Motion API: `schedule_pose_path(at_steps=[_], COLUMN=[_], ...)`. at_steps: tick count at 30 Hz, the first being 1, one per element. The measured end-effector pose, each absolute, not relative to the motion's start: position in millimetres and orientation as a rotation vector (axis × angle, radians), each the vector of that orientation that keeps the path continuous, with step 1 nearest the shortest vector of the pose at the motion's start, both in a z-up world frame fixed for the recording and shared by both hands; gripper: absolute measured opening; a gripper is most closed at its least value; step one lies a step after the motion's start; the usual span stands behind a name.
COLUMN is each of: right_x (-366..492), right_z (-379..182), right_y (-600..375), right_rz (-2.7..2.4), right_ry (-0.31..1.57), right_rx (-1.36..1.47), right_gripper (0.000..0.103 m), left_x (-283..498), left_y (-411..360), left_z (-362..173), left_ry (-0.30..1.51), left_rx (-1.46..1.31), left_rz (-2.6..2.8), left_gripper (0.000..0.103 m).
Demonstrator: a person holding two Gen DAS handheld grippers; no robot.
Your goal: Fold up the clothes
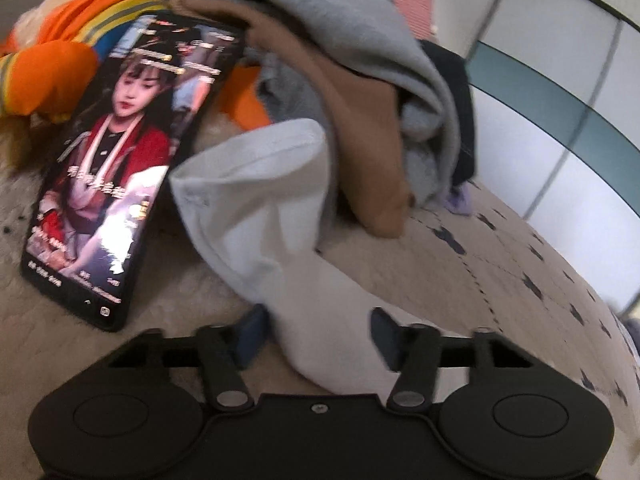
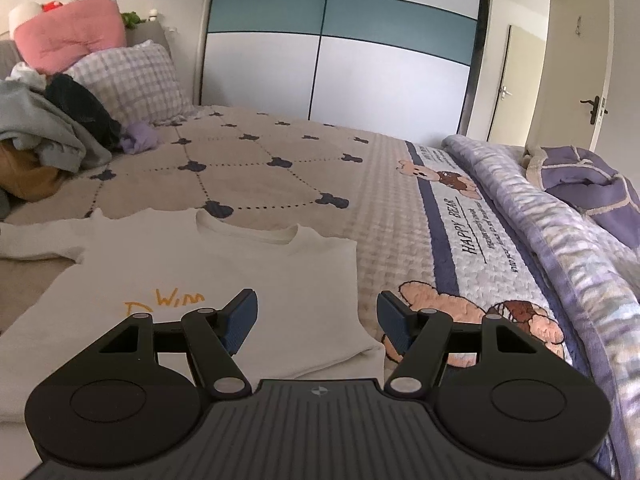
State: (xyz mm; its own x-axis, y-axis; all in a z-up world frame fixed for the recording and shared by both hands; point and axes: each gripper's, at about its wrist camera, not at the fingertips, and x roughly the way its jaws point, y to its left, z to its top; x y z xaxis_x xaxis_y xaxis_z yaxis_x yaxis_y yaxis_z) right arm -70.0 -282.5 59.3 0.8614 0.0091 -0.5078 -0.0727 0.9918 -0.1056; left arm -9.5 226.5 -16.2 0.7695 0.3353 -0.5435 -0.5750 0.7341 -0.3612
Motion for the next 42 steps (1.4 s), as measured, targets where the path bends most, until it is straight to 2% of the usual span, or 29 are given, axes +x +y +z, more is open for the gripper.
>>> schedule_pose_path(at_steps=[1,4,15,26,33,42], right_x=[-71.6,-74.8,-72.3,-74.2,-76.2,-73.6], right_z=[60.5,62.5,57.6,54.6,53.8,53.0], right_y=[-282.6,-283.6,-289.2,-286.5,-287.1,-289.6], right_rz=[0.044,0.048,0.065,0.092,0.108,0.124], right_ry=[0.528,0.525,0.557,0.57,0.582,0.603], right_rx=[-0.119,-0.114,-0.075,-0.054,-0.034,-0.014], right_gripper=[0.072,0.072,0.072,0.072,0.072,0.072], left_x=[-8.2,-9.5,-25.6,-35.0,-41.6,-44.2], left_y=[227.3,224.3,181.2,132.0,98.4,53.2], left_z=[-16.7,-13.9,33.2,61.9,67.0,53.4], left_ry=[0.47,0.457,0.249,0.166,0.171,0.262], left_rx=[-0.549,-0.536,-0.402,-0.277,-0.217,-0.14], left_rz=[0.537,0.583,0.424,0.111,-0.096,-0.343], left_gripper=[0.023,0.008,0.006,0.006,0.006,0.006])
